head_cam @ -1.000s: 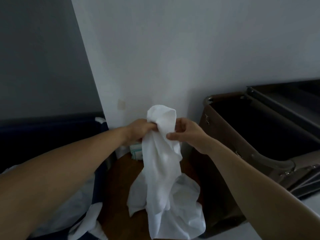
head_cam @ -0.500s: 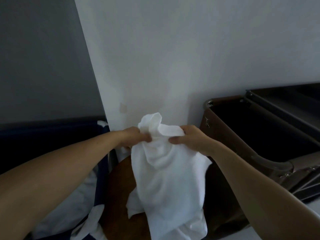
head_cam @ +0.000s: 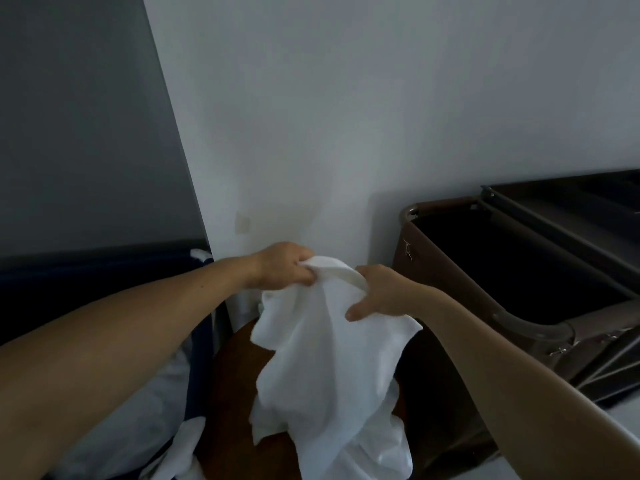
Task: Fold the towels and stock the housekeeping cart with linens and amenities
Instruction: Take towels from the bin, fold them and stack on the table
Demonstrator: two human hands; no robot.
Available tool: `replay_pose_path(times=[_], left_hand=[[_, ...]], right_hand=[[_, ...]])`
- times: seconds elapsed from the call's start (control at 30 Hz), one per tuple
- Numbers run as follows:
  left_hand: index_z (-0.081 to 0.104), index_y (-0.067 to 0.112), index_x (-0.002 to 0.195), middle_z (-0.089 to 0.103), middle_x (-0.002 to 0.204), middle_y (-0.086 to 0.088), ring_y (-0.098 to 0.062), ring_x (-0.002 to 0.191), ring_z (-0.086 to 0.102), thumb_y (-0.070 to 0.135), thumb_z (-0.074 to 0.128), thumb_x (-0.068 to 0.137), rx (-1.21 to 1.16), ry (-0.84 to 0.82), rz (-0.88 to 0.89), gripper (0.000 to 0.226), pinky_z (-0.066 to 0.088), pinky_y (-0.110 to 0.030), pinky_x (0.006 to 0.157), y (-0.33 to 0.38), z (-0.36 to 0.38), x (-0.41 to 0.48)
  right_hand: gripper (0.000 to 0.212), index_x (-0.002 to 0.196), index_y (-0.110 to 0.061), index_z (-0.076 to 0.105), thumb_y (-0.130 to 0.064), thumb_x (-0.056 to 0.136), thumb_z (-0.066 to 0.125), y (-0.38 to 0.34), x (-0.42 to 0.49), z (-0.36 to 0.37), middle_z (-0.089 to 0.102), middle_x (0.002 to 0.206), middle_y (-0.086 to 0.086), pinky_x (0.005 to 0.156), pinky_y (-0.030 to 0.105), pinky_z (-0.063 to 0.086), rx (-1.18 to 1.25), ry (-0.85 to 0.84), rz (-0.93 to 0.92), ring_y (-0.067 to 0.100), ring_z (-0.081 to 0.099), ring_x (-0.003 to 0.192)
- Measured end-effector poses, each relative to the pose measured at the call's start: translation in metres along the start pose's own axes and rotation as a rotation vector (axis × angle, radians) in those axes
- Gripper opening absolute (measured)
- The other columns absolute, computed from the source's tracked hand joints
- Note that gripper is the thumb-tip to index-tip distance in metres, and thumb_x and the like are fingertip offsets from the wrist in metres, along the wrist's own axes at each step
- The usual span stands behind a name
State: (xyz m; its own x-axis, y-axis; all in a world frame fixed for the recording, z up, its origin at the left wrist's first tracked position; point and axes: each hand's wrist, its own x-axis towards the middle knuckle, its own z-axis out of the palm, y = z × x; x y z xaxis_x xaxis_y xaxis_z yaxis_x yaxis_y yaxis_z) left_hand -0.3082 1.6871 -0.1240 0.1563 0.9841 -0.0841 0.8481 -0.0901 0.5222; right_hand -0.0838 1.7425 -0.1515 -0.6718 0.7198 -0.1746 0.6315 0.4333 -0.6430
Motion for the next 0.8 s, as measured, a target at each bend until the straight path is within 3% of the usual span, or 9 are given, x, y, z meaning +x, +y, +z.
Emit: replay_pose_path(times=[0.07, 0.13, 0.27, 0.37, 0.43, 0.5, 0.6, 0.7, 0.8], left_hand=[[0.066, 0.011, 0.086, 0.063, 0.082, -0.001, -0.018, 0.075, 0.058, 0.037, 0.064, 0.069, -0.088, 0.069, -0.092, 0.032, 0.042, -0.026, 0.064, -0.007, -0.016, -0.004], [0.068, 0.016, 0.087, 0.068, 0.087, -0.001, -0.019, 0.080, 0.064, 0.034, 0.067, 0.071, -0.121, 0.026, -0.184, 0.024, 0.049, -0.028, 0.069, -0.017, -0.025, -0.007], [0.062, 0.023, 0.093, 0.064, 0.099, 0.000, -0.020, 0.090, 0.063, 0.031, 0.064, 0.085, 0.160, -0.166, -0.287, 0.011, 0.051, -0.032, 0.076, -0.029, -0.023, -0.009], [0.054, 0.026, 0.118, 0.060, 0.110, 0.004, -0.019, 0.100, 0.060, 0.030, 0.067, 0.086, 0.167, -0.263, -0.274, 0.035, 0.049, -0.029, 0.080, -0.021, -0.017, -0.011], [0.050, 0.031, 0.130, 0.061, 0.114, 0.005, -0.019, 0.105, 0.060, 0.030, 0.070, 0.087, 0.018, -0.275, -0.183, 0.047, 0.048, -0.027, 0.085, -0.008, -0.011, -0.008], [0.052, 0.033, 0.133, 0.063, 0.117, 0.004, -0.015, 0.107, 0.061, 0.032, 0.068, 0.091, -0.141, -0.226, -0.111, 0.044, 0.047, -0.025, 0.091, 0.008, -0.007, -0.002], [0.063, 0.022, 0.122, 0.068, 0.113, -0.002, -0.017, 0.103, 0.064, 0.027, 0.062, 0.096, -0.213, -0.181, -0.096, 0.027, 0.050, -0.028, 0.090, 0.019, -0.007, 0.004], [0.068, 0.010, 0.106, 0.069, 0.103, -0.008, -0.017, 0.087, 0.062, 0.020, 0.058, 0.098, -0.141, -0.222, -0.153, 0.016, 0.051, -0.025, 0.076, 0.010, -0.003, 0.001], [0.058, 0.009, 0.089, 0.058, 0.089, -0.008, -0.018, 0.081, 0.055, 0.012, 0.047, 0.100, -0.318, -0.072, -0.178, 0.016, 0.050, -0.028, 0.073, 0.004, -0.004, 0.001]], right_hand=[[0.027, 0.091, -0.026, 0.064, -0.030, 0.074, 0.084, 0.010, -0.005, -0.002, 0.067, 0.092, -0.008, 0.070, 0.021, 0.052, 0.053, 0.022, 0.022, 0.012, 0.066, 0.086], [0.020, 0.079, -0.029, 0.062, -0.031, 0.078, 0.082, 0.014, -0.008, -0.007, 0.065, 0.079, -0.011, 0.056, 0.011, 0.045, 0.100, 0.129, 0.046, 0.005, 0.064, 0.074], [0.025, 0.068, -0.031, 0.060, -0.027, 0.080, 0.081, 0.010, -0.007, -0.013, 0.063, 0.060, -0.020, 0.045, 0.005, 0.039, 0.133, 0.273, 0.034, -0.002, 0.061, 0.057], [0.022, 0.073, -0.035, 0.065, -0.022, 0.083, 0.078, 0.002, -0.002, -0.009, 0.066, 0.069, -0.016, 0.051, 0.007, 0.043, 0.197, 0.306, -0.026, 0.001, 0.064, 0.067], [0.017, 0.081, -0.033, 0.070, -0.017, 0.085, 0.076, -0.005, 0.003, -0.006, 0.069, 0.077, -0.015, 0.060, 0.011, 0.047, 0.214, 0.276, -0.063, 0.006, 0.066, 0.074], [0.015, 0.097, -0.027, 0.075, -0.016, 0.086, 0.075, -0.012, 0.007, -0.001, 0.068, 0.081, -0.016, 0.065, 0.011, 0.046, 0.156, 0.215, -0.100, 0.005, 0.066, 0.078], [0.019, 0.103, -0.026, 0.072, -0.022, 0.085, 0.076, -0.015, 0.011, 0.006, 0.064, 0.085, -0.019, 0.064, 0.009, 0.043, 0.077, 0.199, -0.117, 0.002, 0.063, 0.080], [0.016, 0.089, -0.029, 0.067, -0.025, 0.081, 0.080, -0.012, 0.010, 0.007, 0.061, 0.085, -0.019, 0.061, 0.010, 0.040, 0.116, 0.321, -0.072, 0.000, 0.058, 0.078], [0.020, 0.075, -0.029, 0.063, -0.023, 0.081, 0.081, -0.005, 0.007, 0.006, 0.062, 0.077, -0.014, 0.052, 0.006, 0.039, 0.120, 0.347, -0.078, 0.001, 0.058, 0.070]])
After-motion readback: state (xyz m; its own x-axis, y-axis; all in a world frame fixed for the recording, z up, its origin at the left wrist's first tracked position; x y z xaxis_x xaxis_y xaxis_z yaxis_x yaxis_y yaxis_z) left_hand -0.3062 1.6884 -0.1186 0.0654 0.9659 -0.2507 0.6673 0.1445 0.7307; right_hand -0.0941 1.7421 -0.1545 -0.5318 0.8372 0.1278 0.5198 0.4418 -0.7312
